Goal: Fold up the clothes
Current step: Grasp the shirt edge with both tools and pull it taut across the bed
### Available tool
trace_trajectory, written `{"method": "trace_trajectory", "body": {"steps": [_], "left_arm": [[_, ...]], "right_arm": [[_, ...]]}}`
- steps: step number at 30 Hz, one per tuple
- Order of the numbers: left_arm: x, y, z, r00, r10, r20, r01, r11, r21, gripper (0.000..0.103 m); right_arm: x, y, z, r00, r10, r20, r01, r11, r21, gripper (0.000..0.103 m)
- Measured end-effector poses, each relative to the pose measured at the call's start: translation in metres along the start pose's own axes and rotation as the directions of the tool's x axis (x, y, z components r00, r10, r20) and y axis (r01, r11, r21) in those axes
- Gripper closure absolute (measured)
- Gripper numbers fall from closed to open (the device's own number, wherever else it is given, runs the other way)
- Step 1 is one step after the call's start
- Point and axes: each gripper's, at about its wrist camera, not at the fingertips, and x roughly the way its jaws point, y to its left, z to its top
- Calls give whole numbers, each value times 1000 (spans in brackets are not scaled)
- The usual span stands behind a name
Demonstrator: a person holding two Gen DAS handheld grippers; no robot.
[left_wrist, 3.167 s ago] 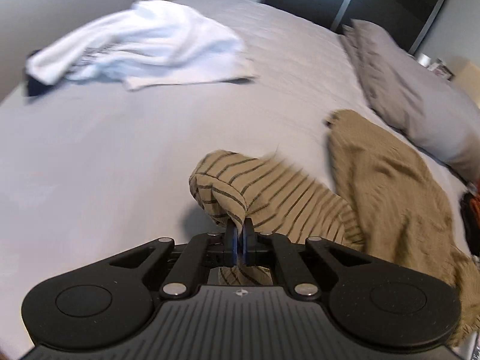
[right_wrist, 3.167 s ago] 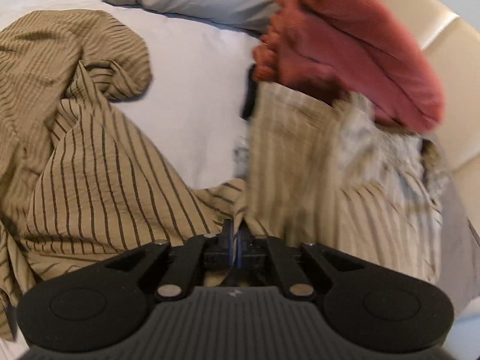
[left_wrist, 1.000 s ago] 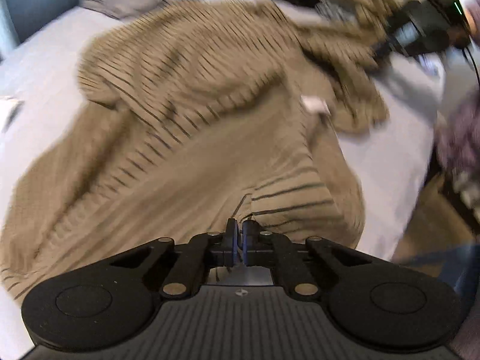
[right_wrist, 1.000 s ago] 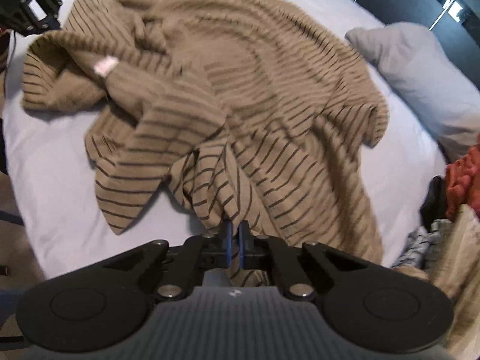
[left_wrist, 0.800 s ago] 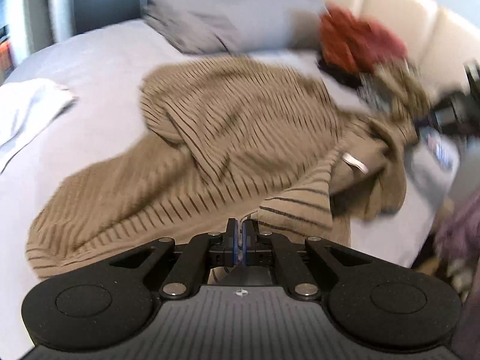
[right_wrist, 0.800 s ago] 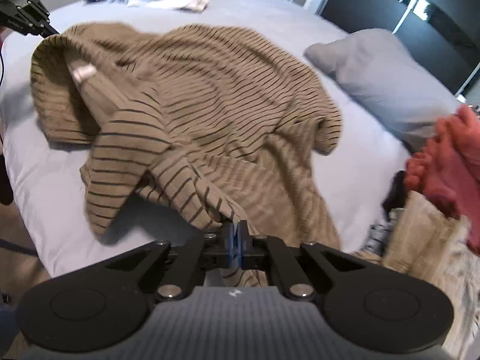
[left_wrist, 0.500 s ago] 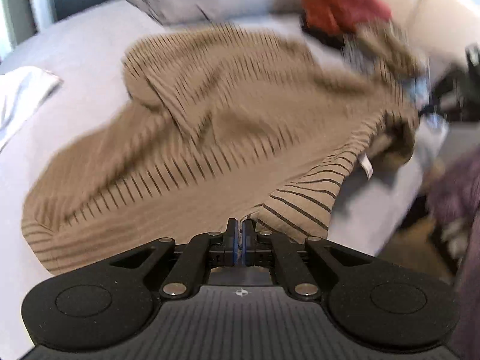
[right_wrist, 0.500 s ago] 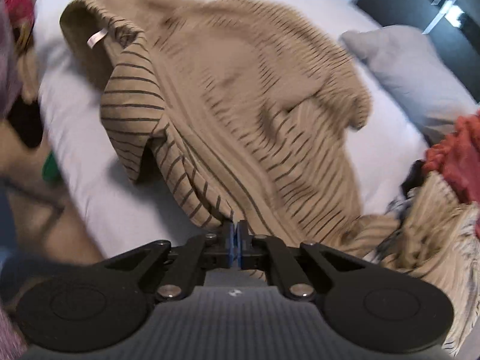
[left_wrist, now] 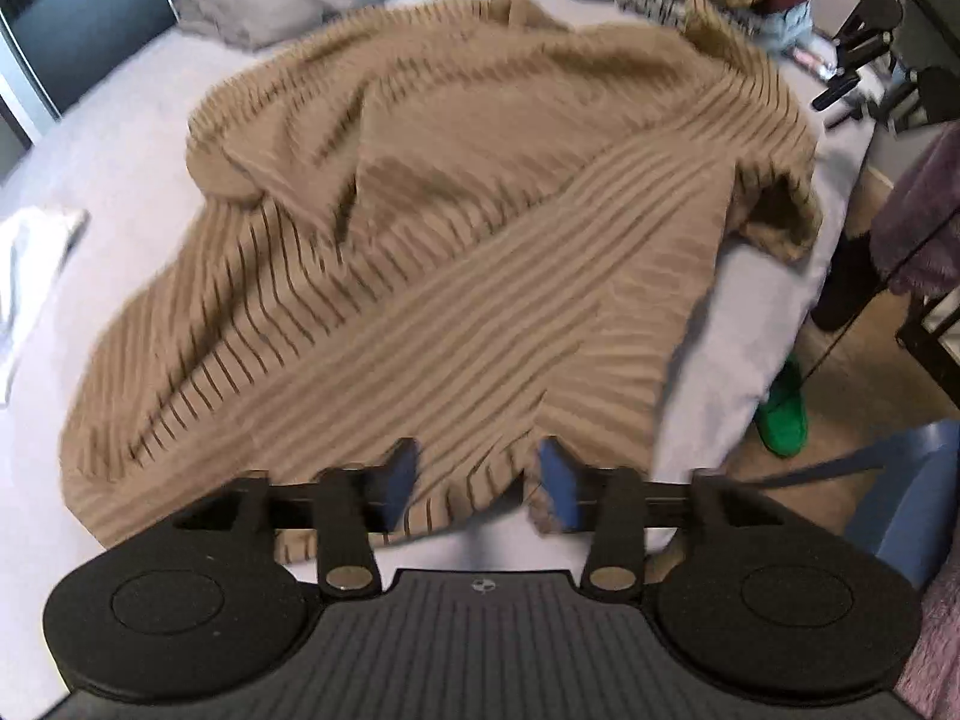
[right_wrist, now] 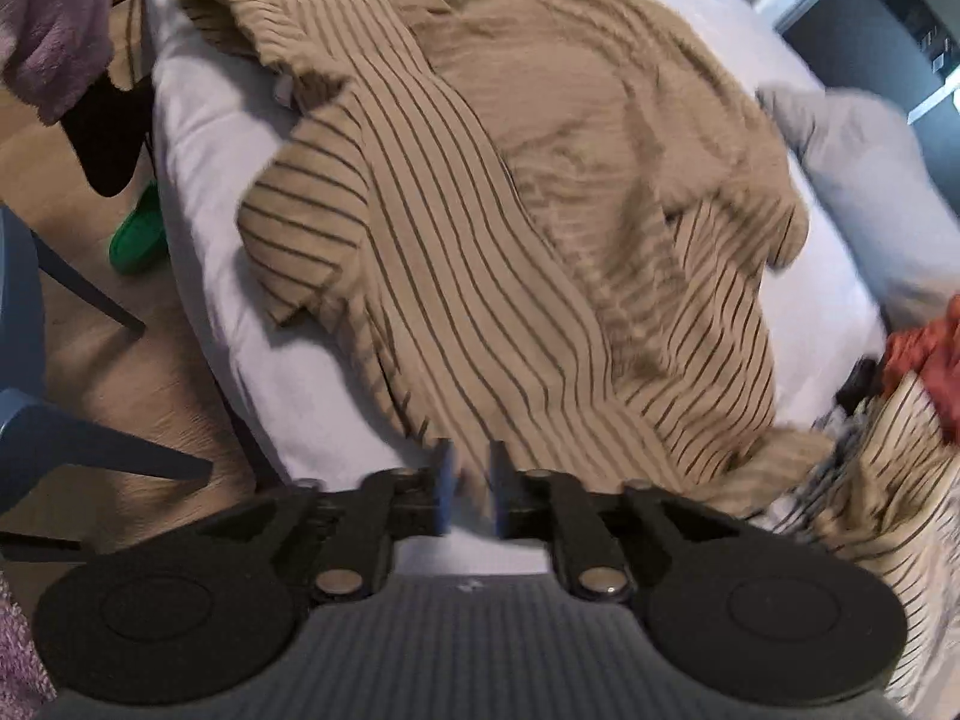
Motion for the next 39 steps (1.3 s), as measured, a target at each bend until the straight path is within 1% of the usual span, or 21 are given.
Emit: {"method": "trace_trajectory", "body": {"steps": [1, 4, 7, 9, 11, 12, 13, 15, 17, 18, 19, 20, 22, 24, 25, 26, 28, 31, 35, 37, 39], "left_arm": [[-4, -3, 3, 1000, 1, 23, -1, 1000, 5, 55], [-12, -22, 10, 997, -18, 74, 15, 999, 46, 53], [-6, -49, 14, 997, -31, 64, 21, 988, 154, 52], [4, -66, 15, 999, -22, 38, 12, 973, 230, 52], [14, -76, 14, 1000, -25, 11, 21, 962, 272, 52], [18, -77, 12, 1000, -28, -1, 27, 959, 282, 52], [23, -78, 10, 999, -26, -19, 30, 957, 290, 52], [32, -77, 9, 999, 3, -46, 10, 957, 289, 52], [37, -72, 7, 998, 19, -62, -2, 965, 263, 53], [39, -69, 6, 997, 26, -69, -8, 968, 249, 53], [41, -66, 6, 996, 32, -77, -13, 972, 235, 57], [41, -62, 5, 996, 26, -84, -8, 977, 214, 64], [40, -56, 5, 996, 29, -90, -12, 982, 188, 68], [38, -53, 5, 995, 35, -93, -19, 985, 169, 72], [37, -51, 5, 995, 37, -95, -21, 987, 161, 77], [37, -52, 6, 994, 43, -97, -27, 987, 156, 86], [33, -53, 6, 993, 65, -97, -50, 987, 153, 97], [21, -51, 10, 996, 46, -72, -37, 991, 125, 100], [-3, -45, 17, 997, -42, -59, 44, 998, 44, 101], [-12, -46, 21, 991, -101, -84, 104, 994, 34, 101], [-14, -53, 21, 982, -139, -129, 148, 987, 61, 102]], "right_arm": [[-4, 6, 3, 1000, -19, 20, 20, 999, -26, 56], [-12, 25, 17, 996, -33, 87, 40, 995, -88, 56], [-16, 45, 31, 990, -21, 143, 39, 991, -126, 56], [-11, 59, 40, 987, -17, 161, 43, 987, -157, 55], [-2, 71, 45, 988, -13, 154, 43, 979, -199, 45], [4, 75, 48, 990, -10, 142, 41, 975, -220, 44], [11, 79, 49, 992, -15, 128, 47, 968, -247, 44], [21, 83, 50, 993, -40, 112, 70, 958, -277, 44], [28, 80, 52, 990, -69, 123, 100, 958, -269, 44], [28, 81, 53, 989, -69, 132, 102, 960, -262, 44], [28, 80, 54, 986, -73, 147, 109, 960, -258, 45], [29, 82, 55, 985, -74, 159, 115, 956, -270, 46], [30, 86, 56, 980, -76, 183, 128, 948, -292, 47], [31, 89, 57, 977, -76, 198, 136, 939, -315, 63], [32, 90, 58, 978, -77, 193, 137, 937, -321, 79], [33, 91, 58, 979, -79, 188, 138, 935, -327, 88], [29, 87, 58, 979, -61, 193, 120, 942, -313, 97], [9, 77, 56, 978, -20, 210, 75, 963, -259, 98], [-26, 65, 46, 972, 79, 222, -28, 974, -225, 99], [-34, 64, 41, 971, 134, 199, -88, 970, -227, 99], [-27, 70, 38, 974, 154, 165, -109, 960, -256, 99]]}}
